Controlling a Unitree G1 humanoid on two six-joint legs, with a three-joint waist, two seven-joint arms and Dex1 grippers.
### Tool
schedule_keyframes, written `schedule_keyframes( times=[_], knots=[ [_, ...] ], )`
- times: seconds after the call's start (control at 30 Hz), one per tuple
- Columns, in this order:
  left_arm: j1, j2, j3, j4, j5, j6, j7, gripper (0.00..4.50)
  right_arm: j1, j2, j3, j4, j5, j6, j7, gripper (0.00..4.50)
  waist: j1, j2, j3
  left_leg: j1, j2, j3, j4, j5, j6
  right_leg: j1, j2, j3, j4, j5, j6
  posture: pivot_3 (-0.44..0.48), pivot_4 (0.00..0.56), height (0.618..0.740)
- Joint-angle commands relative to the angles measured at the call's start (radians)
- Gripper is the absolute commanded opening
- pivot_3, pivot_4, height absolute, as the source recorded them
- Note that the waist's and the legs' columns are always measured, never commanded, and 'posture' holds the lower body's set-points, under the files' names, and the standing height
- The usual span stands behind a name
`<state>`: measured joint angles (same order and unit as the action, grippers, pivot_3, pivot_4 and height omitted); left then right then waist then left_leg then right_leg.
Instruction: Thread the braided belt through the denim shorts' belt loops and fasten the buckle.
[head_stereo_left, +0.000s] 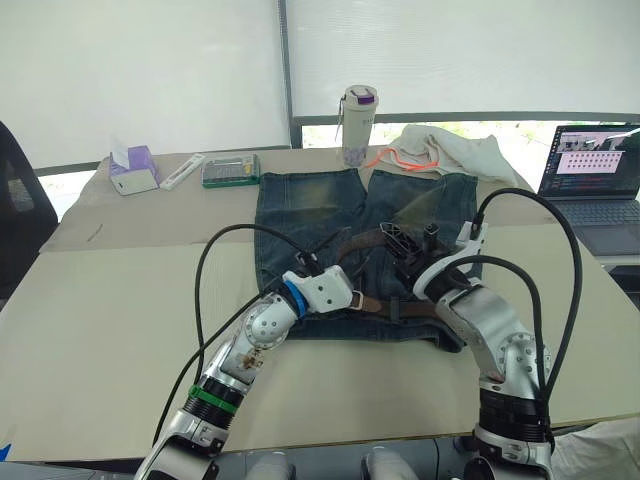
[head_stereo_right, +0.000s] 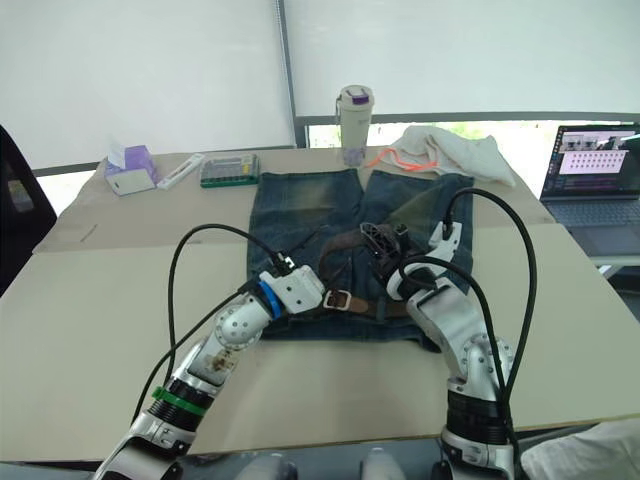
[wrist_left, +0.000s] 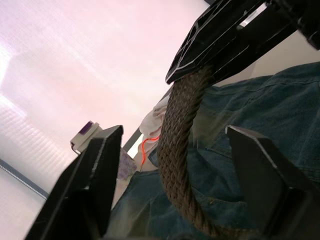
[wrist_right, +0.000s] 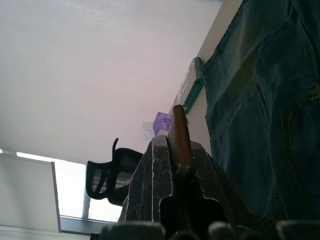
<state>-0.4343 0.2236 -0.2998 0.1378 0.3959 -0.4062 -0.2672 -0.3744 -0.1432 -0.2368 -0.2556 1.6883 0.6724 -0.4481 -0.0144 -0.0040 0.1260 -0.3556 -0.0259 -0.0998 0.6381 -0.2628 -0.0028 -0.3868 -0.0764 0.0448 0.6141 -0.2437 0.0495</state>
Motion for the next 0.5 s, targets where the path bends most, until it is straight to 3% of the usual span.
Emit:
schedule_keyframes(
  times=[0.03,0.2,0.37,0.43,0.5],
  knots=[
    [-0.034,0.011,-0.003,0.018,0.01,-0.055,0.027,1.65,-0.01,-0.018,0.01,-0.044,0.054,0.007,-0.005,0.0,0.0,0.0,0.0,0.0,0.0,0.0,0.0,0.0,0.0,0.0,0.0,0.0,0.0,0.0,0.0,0.0,0.15,0.74],
    [-0.057,0.023,-0.009,0.061,0.033,-0.088,0.047,0.02,-0.006,-0.038,0.026,-0.046,0.07,0.01,-0.012,0.0,0.0,0.0,0.0,0.0,0.0,0.0,0.0,0.0,0.0,0.0,0.0,0.0,0.0,0.0,0.0,0.0,0.15,0.74],
    [-0.064,0.031,-0.007,0.081,0.06,-0.105,0.078,0.02,0.008,-0.069,0.042,-0.054,0.059,0.028,0.008,0.0,0.0,0.0,0.0,0.0,0.0,0.0,0.0,0.0,0.0,0.0,0.0,0.0,0.0,0.0,0.0,0.0,0.15,0.74],
    [-0.052,0.039,-0.002,0.083,0.051,-0.101,0.071,0.0,0.014,-0.117,0.056,-0.067,0.012,0.06,0.073,0.88,0.0,0.0,0.0,0.0,0.0,0.0,0.0,0.0,0.0,0.0,0.0,0.0,0.0,0.0,0.0,0.0,0.15,0.74],
    [-0.031,0.034,0.021,0.077,0.007,-0.068,0.059,0.0,0.026,-0.203,0.077,-0.091,-0.087,0.1,0.183,1.38,0.0,0.0,0.0,0.0,0.0,0.0,0.0,0.0,0.0,0.0,0.0,0.0,0.0,0.0,0.0,0.0,0.15,0.74]
  ],
)
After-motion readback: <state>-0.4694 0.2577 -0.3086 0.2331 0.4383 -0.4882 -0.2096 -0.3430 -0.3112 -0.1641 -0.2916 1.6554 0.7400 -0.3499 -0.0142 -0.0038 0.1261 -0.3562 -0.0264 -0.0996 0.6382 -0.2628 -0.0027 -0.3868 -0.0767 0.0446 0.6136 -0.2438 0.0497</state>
